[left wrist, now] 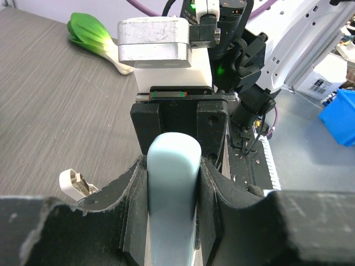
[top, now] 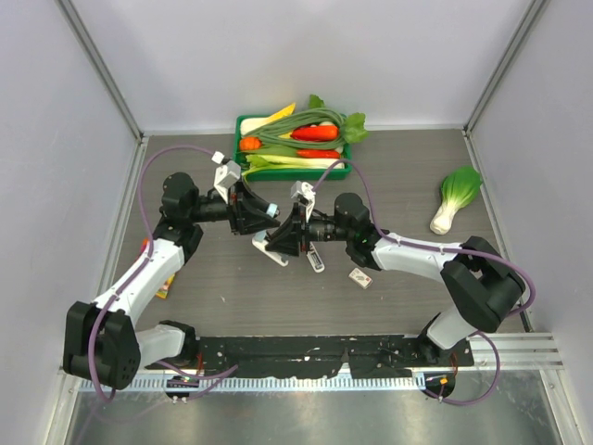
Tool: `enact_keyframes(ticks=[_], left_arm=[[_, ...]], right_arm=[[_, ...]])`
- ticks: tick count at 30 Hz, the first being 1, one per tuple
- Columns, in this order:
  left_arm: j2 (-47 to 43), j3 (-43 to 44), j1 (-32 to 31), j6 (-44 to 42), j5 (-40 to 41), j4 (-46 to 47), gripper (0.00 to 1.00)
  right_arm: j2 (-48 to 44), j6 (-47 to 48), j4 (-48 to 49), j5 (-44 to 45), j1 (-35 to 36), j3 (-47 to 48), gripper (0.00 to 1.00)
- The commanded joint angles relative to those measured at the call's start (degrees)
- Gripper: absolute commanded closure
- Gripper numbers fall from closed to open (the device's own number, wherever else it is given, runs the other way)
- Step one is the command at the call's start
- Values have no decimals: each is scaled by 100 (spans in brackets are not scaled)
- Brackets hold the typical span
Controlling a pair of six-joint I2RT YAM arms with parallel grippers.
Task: Load the staples into the stapler
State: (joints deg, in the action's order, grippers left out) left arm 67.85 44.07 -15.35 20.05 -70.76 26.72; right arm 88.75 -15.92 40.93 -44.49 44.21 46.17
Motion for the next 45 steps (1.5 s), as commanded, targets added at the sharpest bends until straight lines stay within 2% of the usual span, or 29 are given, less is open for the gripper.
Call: enact_keyframes(ticks=[1, 3, 6, 8, 9, 12, 15, 23, 24, 29, 30, 32, 33, 34, 40, 45], left_arm=[[-9, 189, -29, -107, -34, 132, 100], [-9, 189, -29, -124, 1, 114, 100], [-9, 224, -20, -177, 132, 18, 97], [-27, 268, -29, -230, 220, -140, 87], [-44, 286, -29, -308, 238, -193, 72], [-53, 330, -12, -423, 352, -386, 51], [-79, 347, -11, -554, 431, -580, 41], [-79, 409, 24, -827, 695, -940, 30], [-79, 409, 32, -845, 756, -993, 24], [-79, 470, 24, -1038, 897, -1212, 22], [-71, 479, 32, -1065, 906, -1248, 18], [-97, 514, 41, -1161, 1011, -1388, 17], [-106, 523, 50, -1179, 1047, -1424, 6], [-114, 541, 67, -1205, 1082, -1502, 0], [-264, 672, 287, -1408, 1346, -1863, 0], [-474, 804, 769, -1381, 1345, -2249, 0]], right_arm=[[-68, 63, 266, 28, 27, 76, 82], [-68, 45, 310, -24, 27, 59, 91], [-95, 45, 363, -42, 18, 32, 94], [-95, 54, 372, -42, 27, 23, 95], [-95, 54, 363, -25, 27, 23, 96], [-112, 80, 302, 45, 0, 41, 99], [-139, 194, 118, 116, 0, 85, 99], [-218, 555, -489, 379, 0, 208, 99], [-218, 599, -524, 423, 0, 217, 99], [-209, 757, -787, 625, 9, 278, 99], [-209, 792, -823, 678, 0, 287, 99], [-183, 915, -972, 845, 9, 305, 99], [-183, 950, -1016, 889, 9, 313, 99], [-174, 985, -1086, 994, 9, 305, 99], [-34, 1381, -1464, 1522, 184, 340, 99], [195, 1566, -1824, 2066, 431, 506, 99]])
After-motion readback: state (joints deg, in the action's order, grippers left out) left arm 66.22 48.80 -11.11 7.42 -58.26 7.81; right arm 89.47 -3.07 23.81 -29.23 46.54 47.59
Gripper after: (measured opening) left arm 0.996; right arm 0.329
